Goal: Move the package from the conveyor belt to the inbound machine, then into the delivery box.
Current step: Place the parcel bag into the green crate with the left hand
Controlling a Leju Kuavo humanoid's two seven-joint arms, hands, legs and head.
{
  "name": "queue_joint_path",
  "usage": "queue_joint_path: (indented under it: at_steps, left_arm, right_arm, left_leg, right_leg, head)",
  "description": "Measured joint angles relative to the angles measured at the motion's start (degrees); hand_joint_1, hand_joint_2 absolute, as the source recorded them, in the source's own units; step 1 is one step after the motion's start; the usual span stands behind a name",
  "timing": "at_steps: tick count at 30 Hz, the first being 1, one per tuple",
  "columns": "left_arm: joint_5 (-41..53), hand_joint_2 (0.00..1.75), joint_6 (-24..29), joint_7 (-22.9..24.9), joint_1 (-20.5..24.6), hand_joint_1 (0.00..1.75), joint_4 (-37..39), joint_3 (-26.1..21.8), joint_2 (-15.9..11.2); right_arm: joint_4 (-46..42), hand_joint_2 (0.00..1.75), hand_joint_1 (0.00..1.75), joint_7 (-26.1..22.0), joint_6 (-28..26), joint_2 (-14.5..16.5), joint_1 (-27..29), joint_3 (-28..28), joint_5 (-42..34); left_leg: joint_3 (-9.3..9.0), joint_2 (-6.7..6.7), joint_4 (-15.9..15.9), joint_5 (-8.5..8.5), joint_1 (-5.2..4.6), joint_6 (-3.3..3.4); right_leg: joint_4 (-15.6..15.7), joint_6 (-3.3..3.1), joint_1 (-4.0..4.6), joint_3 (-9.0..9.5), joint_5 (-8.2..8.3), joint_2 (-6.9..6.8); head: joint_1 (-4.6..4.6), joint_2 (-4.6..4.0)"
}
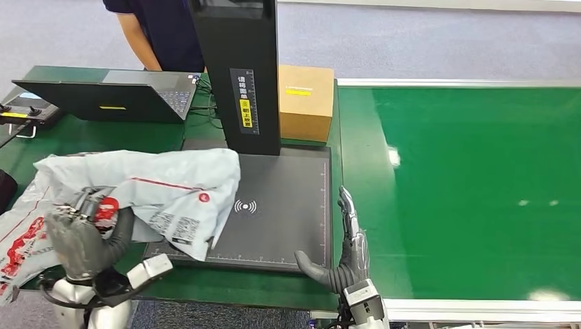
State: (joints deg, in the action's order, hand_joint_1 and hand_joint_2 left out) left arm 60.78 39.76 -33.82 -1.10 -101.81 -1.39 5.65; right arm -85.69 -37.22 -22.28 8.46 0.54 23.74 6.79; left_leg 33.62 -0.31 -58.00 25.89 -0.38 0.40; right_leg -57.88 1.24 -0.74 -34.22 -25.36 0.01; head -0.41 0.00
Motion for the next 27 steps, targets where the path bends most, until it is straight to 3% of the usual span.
queue_joint_path:
  at_steps: [4,11,15,20,27]
  left_arm:
    - [-4.11,1.75,0.0,1.35,4.3,1.75,4.13,-7.67,-1.1]
    - [-10.52,1.75,0.0,4.79,11.01,1.75,16.17,-17.07,-6.55]
    - [-11.31,1.75,-0.18,8.8,16.02,0.0,26.67,-22.43,-9.91]
    - [-12.71,1.75,-2.71,15.52,20.65,0.0,40.38,-24.17,-15.11]
    - [-18.19,1.75,-5.99,15.51,21.54,0.0,46.93,-22.38,-16.13]
  right_arm:
    - [0.72,1.75,0.0,0.0,0.13,0.0,-0.66,1.07,-0.4]
    - [1.63,1.75,0.0,0.01,-0.69,-0.12,-1.61,2.61,-1.45]
    - [1.82,1.75,0.0,0.01,-1.4,-0.27,-2.07,3.52,-1.84]
    - [1.92,1.75,0.0,0.0,-1.44,-0.53,-2.3,4.01,-2.2]
    - [2.15,1.75,0.0,0.0,-2.01,-0.73,-2.3,4.07,-2.02]
  left_leg:
    - [-0.01,0.0,0.0,-0.04,0.02,-0.05]
    - [0.02,0.01,0.0,-0.05,0.04,-0.07]
    - [0.04,0.03,0.0,-0.05,0.04,-0.07]
    - [0.04,0.06,0.0,-0.06,0.04,-0.08]
    - [0.07,0.04,-0.02,-0.05,0.02,-0.06]
  right_leg:
    - [-0.02,-0.02,0.01,0.0,0.01,0.01]
    - [-0.05,-0.05,0.02,-0.04,0.02,0.02]
    - [-0.05,-0.06,0.02,-0.07,0.03,0.04]
    - [-0.06,-0.07,0.02,-0.08,0.03,0.05]
    - [-0.02,-0.06,-0.01,-0.07,0.02,0.04]
  head:
    - [0.0,0.0]
    - [0.0,0.0]
    - [0.0,0.0]
    - [0.0,0.0]
    - [0.01,0.0]
